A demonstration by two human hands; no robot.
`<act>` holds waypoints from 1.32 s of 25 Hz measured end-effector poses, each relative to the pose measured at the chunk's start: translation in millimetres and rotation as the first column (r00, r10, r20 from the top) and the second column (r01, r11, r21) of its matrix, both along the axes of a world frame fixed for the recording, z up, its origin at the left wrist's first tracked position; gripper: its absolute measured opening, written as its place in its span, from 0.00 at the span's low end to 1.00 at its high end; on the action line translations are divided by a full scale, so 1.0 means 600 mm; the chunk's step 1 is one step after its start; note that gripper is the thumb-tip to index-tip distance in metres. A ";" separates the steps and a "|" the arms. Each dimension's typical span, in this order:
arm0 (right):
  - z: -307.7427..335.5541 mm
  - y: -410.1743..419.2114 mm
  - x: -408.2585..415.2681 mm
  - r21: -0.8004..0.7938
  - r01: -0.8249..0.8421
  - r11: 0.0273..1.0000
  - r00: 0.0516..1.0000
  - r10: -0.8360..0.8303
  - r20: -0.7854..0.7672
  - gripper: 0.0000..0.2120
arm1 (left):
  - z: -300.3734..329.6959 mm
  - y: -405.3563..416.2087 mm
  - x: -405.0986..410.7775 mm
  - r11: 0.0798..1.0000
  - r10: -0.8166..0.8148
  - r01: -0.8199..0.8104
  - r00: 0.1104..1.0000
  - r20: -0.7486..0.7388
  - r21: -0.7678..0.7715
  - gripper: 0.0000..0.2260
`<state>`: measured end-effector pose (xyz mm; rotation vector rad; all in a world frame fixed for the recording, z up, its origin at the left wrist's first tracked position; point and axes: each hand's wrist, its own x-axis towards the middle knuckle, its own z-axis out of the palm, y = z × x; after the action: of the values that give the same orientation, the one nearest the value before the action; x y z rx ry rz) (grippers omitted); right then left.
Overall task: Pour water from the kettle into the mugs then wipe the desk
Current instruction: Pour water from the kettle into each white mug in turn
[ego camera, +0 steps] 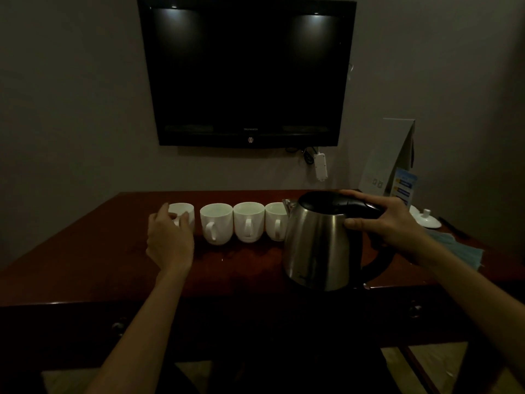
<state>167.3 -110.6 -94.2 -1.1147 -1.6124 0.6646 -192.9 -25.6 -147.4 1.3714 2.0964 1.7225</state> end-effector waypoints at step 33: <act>0.008 -0.008 -0.007 -0.006 0.030 1.000 0.999 -0.030 0.018 0.27 | -0.029 -0.003 -0.075 0.941 -0.142 0.145 0.989 0.033 -0.307 0.33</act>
<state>163.1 -115.2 -89.3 -1.1500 -1.6069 0.6418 -238.0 -27.6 -165.1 1.3763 2.0901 1.2783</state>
